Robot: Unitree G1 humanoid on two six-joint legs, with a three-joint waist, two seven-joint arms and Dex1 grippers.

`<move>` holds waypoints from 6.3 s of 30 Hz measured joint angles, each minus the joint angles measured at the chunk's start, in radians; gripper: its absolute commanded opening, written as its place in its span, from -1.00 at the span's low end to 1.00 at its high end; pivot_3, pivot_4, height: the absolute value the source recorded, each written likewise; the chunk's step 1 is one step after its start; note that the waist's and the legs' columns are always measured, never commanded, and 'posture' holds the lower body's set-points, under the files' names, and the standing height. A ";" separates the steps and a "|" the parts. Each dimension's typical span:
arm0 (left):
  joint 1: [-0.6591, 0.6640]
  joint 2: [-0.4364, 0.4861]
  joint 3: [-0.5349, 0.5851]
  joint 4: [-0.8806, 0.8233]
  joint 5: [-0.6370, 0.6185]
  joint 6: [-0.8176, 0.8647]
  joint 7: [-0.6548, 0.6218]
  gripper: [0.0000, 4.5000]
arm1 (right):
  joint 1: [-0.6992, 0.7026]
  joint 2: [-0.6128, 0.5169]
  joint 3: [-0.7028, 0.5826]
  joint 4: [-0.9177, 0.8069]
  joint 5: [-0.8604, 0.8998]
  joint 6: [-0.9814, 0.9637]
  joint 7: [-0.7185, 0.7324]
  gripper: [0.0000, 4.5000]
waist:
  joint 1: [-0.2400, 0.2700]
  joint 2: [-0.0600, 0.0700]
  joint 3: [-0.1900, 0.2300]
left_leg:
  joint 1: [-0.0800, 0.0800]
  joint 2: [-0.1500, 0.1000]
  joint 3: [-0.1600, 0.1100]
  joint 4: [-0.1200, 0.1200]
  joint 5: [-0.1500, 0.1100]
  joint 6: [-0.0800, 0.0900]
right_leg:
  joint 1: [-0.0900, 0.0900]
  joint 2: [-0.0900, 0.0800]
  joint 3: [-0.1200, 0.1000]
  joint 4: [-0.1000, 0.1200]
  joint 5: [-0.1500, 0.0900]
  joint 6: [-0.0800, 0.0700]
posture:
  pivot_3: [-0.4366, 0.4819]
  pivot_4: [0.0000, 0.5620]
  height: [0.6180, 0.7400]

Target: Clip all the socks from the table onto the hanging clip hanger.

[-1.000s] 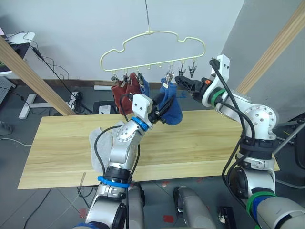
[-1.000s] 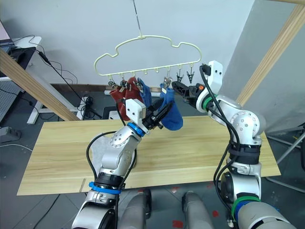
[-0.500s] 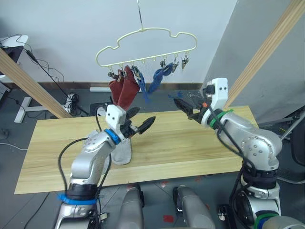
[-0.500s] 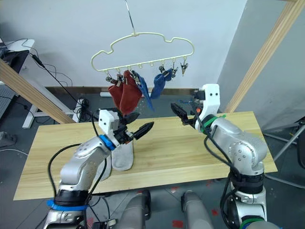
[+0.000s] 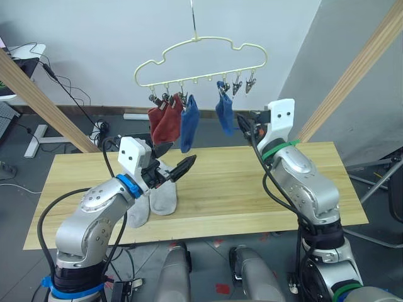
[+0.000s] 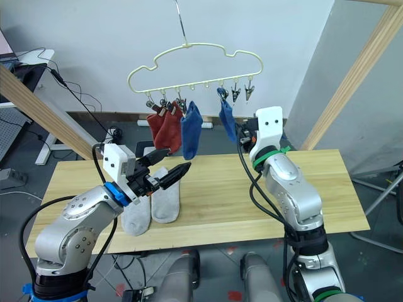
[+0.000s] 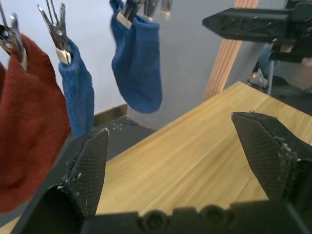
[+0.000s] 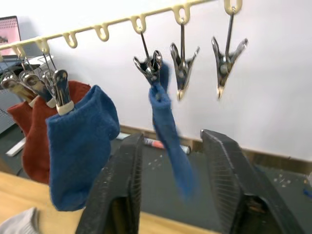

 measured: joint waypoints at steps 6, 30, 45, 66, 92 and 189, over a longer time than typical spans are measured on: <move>-0.019 -0.020 0.022 -0.009 -0.076 0.006 0.023 1.00 | -0.076 0.041 -0.003 0.137 -0.081 -0.118 0.003 -0.07 | 0.002 0.000 0.000 | 0.000 0.000 0.000 0.000 0.000 0.000 | 0.000 0.000 0.000 0.000 0.000 0.000 | 0.07 0.06 1.00; -0.002 0.009 0.037 -0.067 -0.132 0.006 0.064 1.00 | -0.276 0.143 -0.099 0.526 -0.191 -0.334 -0.059 -0.07 | 0.007 0.001 0.001 | 0.000 0.000 0.000 0.000 0.000 0.000 | 0.000 0.000 0.000 0.000 0.001 -0.002 | 0.14 0.09 1.00; 0.008 0.009 0.036 -0.071 -0.132 0.006 0.084 1.00 | -0.386 0.174 -0.140 0.688 -0.190 -0.383 -0.099 -0.07 | 0.009 0.001 0.002 | 0.000 0.000 0.000 -0.001 0.000 0.000 | 0.000 0.000 0.000 0.000 0.002 -0.004 | 0.16 0.09 1.00; 0.019 0.005 0.034 -0.075 -0.130 0.002 0.097 1.00 | -0.425 0.224 -0.178 0.752 -0.154 -0.423 -0.071 -0.07 | 0.028 0.001 0.002 | 0.000 0.000 0.000 -0.001 0.000 0.000 | 0.000 0.000 -0.001 0.000 0.003 -0.005 | 0.19 0.06 1.00; 0.021 0.013 -0.025 -0.062 -0.073 -0.001 0.117 1.00 | -0.428 0.183 -0.184 0.753 -0.144 -0.398 -0.024 -0.99 | 0.028 0.001 0.002 | 0.000 0.000 0.000 -0.001 0.000 0.000 | 0.000 0.000 -0.001 0.000 0.003 -0.005 | 0.01 0.08 1.00; -0.422 -0.509 0.114 0.497 -0.371 0.178 0.182 -0.99 | -0.504 0.027 -0.659 0.412 0.629 0.676 -0.108 -1.00 | -0.001 -0.001 0.027 | -0.006 -0.002 -0.001 0.005 -0.002 0.003 | 0.000 -0.002 -0.003 -0.001 0.001 0.000 | -0.28 0.13 1.00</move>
